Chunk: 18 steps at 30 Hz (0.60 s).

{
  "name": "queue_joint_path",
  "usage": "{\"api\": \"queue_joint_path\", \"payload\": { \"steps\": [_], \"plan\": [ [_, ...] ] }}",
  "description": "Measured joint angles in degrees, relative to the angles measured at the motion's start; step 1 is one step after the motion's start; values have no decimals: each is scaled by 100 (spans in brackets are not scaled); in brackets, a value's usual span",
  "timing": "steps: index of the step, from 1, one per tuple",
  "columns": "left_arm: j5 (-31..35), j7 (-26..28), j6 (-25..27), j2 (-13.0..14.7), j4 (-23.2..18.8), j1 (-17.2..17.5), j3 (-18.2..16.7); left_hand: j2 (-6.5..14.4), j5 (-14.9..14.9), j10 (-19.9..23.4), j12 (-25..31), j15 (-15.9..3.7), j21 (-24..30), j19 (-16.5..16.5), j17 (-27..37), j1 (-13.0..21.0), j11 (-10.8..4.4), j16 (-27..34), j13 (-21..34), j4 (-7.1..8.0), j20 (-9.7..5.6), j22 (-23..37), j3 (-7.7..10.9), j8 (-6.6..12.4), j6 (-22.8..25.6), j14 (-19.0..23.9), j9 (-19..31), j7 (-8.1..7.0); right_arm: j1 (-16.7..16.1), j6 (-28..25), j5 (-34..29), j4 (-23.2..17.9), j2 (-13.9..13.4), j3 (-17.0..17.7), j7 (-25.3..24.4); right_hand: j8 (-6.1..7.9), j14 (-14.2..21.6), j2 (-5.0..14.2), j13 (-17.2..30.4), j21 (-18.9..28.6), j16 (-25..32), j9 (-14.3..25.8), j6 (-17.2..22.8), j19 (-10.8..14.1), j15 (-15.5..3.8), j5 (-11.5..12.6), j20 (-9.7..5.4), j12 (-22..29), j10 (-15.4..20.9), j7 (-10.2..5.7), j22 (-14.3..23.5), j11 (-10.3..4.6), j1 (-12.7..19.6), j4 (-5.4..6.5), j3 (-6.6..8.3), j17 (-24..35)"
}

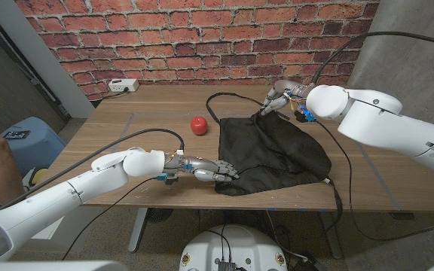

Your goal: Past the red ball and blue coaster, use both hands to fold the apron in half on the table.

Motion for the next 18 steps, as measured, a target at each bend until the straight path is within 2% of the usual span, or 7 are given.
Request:
{"api": "queue_joint_path", "payload": {
  "steps": [18],
  "plan": [
    [-13, -23, 1, -36, 33, -34, 31, 0, 0, 0, 0, 0, -5, 0, 4, 0, 0, 0, 0, -17, 0, 2, 16, 0, 0, 0, 0, 0, -105, 197, -64, -184, -7, -148, 222, -28, -24, 31, 2, 0, -40, 15, -1, 31, -15, -1, 31, -22, -20, -1, 30, 41, 31, 7, -39, 3]
  ]
}}
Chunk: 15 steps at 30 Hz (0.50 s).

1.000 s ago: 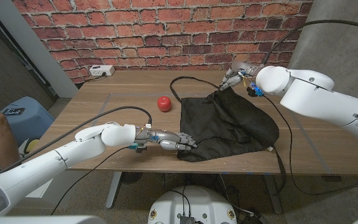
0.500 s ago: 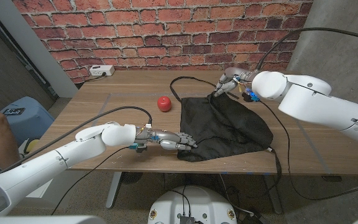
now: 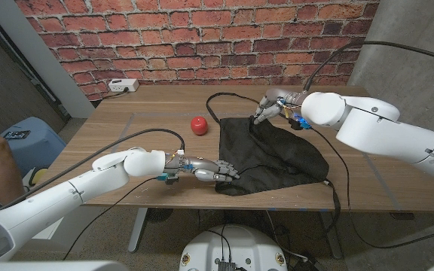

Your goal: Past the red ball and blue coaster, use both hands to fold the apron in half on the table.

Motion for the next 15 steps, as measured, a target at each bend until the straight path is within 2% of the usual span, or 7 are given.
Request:
{"api": "queue_joint_path", "payload": {
  "steps": [10, 15],
  "plan": [
    [5, 0, 0, -9, -2, -3, 4, 0, 0, 0, 0, 0, 0, 0, -1, 0, 0, 0, 0, 16, 0, 0, 16, 0, 0, 0, 0, 0, -36, 55, -91, -65, 47, -127, 118, -5, 15, 15, -5, 0, -22, 12, 0, 32, -12, 0, 32, 0, 0, -1, 0, 0, 15, -31, -32, 27],
    [9, 0, 10, -13, -9, -7, 7, 0, 0, 0, 0, 0, 0, 0, -1, 0, 0, 0, 0, 16, 0, 0, 16, 0, 0, 0, 0, 0, -65, 74, -118, -67, 109, -182, 155, -5, 35, 15, -11, 0, -22, 12, 0, 31, -14, -1, 31, 0, 0, -1, -1, 0, 15, -8, -56, 27]
  ]
}}
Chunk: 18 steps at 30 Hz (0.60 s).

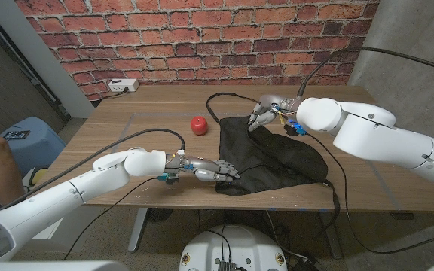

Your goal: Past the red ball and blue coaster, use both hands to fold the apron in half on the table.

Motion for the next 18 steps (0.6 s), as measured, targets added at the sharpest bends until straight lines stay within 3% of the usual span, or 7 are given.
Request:
{"api": "queue_joint_path", "payload": {
  "steps": [18],
  "plan": [
    [3, 32, 19, -37, 3, -3, 12, 0, 0, 0, 0, 0, 0, 1, -1, 0, 0, 0, 0, 0, 1, 0, 0, 0, 0, 0, 0, 0, -106, 108, -3, 122, 248, -187, 40, -60, 19, -1, 7, 0, -66, 26, 0, -1, 4, 0, -1, 0, 0, 0, -1, 0, -1, 24, -24, -1]
  ]
}}
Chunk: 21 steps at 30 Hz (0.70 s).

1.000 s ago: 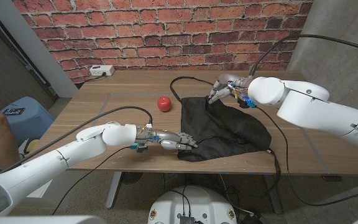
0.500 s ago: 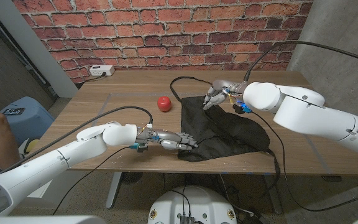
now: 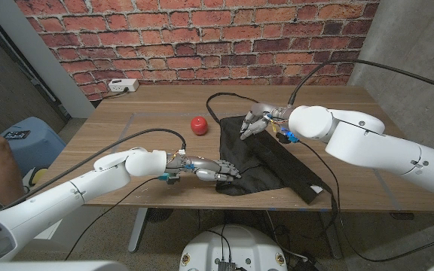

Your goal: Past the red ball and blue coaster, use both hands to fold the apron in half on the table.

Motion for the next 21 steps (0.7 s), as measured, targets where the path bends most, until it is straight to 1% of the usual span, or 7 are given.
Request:
{"api": "queue_joint_path", "payload": {
  "steps": [8, 9, 11, 14, 17, 19, 21],
  "plan": [
    [-3, 5, 5, -5, 9, -2, 8, 0, 0, 0, 0, 0, 0, 0, -1, 0, 0, 0, 0, 0, 0, -2, 0, 0, 0, 0, 0, 0, -17, 44, -2, 245, 140, -149, 38, 0, -23, 0, 0, 0, 0, 0, 0, 0, -21, 0, 0, 0, 0, 0, 0, 0, 0, -1, -1, 28],
    [-7, 5, 7, -4, 9, -2, 8, 0, 0, 0, 0, 0, 0, 0, -1, 0, 0, 0, 0, 0, 0, -2, 0, 0, 0, 0, 0, 0, -18, 45, -2, 268, 152, -159, 39, 0, -23, 0, 0, 0, 0, 0, 0, 0, -20, 0, 0, 0, 0, 0, 0, 0, 0, -15, -16, 28],
    [-18, 5, 17, -3, 9, -2, 7, 0, 0, 0, 0, 0, 0, 0, -1, 0, 0, 0, 0, 0, 0, -2, 0, 0, 0, 0, 0, 0, -18, 55, -2, 341, 192, -188, 48, -1, -23, 0, 0, 0, 0, 0, 0, 0, -20, 0, 0, 0, 0, 0, 0, 0, 0, 7, -39, 54],
    [-35, 4, 26, 2, 9, 6, 8, 0, 0, 0, 0, 0, 0, 0, -1, 0, 0, 0, 0, 0, 0, -4, 0, 0, 0, 0, 0, 0, -18, 83, 16, 442, 236, -221, 82, -1, -23, 0, 0, 0, 0, 0, 0, 0, -20, 0, 0, 0, 0, 0, -1, 0, 0, 7, -39, 44],
    [-50, 1, 31, 5, 9, 9, 8, 0, 0, 0, 0, 0, -1, 0, -1, 0, 0, 0, 0, -1, 0, -4, 1, 0, 0, 0, 0, 0, -18, 101, 34, 500, 267, -242, 96, -1, -24, 0, 0, 0, 0, 24, -23, 0, -19, 0, 0, -44, -32, -19, -1, 31, 0, 7, -39, 49],
    [-68, -4, 36, 9, 9, 12, 8, 0, 0, 0, 0, 0, -11, -1, -1, 0, 0, 0, 0, -16, -1, -2, 16, 0, 0, 0, 0, 0, -10, 125, 66, 564, 306, -255, 122, -38, -34, 1, 0, 0, -20, 34, -52, 0, -9, 0, 0, -44, -32, 11, -1, 31, 1, 31, -63, 55],
    [-76, -7, 36, 9, 11, 12, 8, 0, 0, 0, 0, 0, -12, -1, -1, 0, 0, 0, 0, -16, -1, -1, 16, 0, 0, 0, 0, 0, 0, 132, 76, 603, 324, -265, 129, -39, -74, 41, 0, 0, -41, 52, -94, 0, -13, -41, 0, -48, -79, 13, -1, 45, -21, 31, -63, 79]
  ]
}}
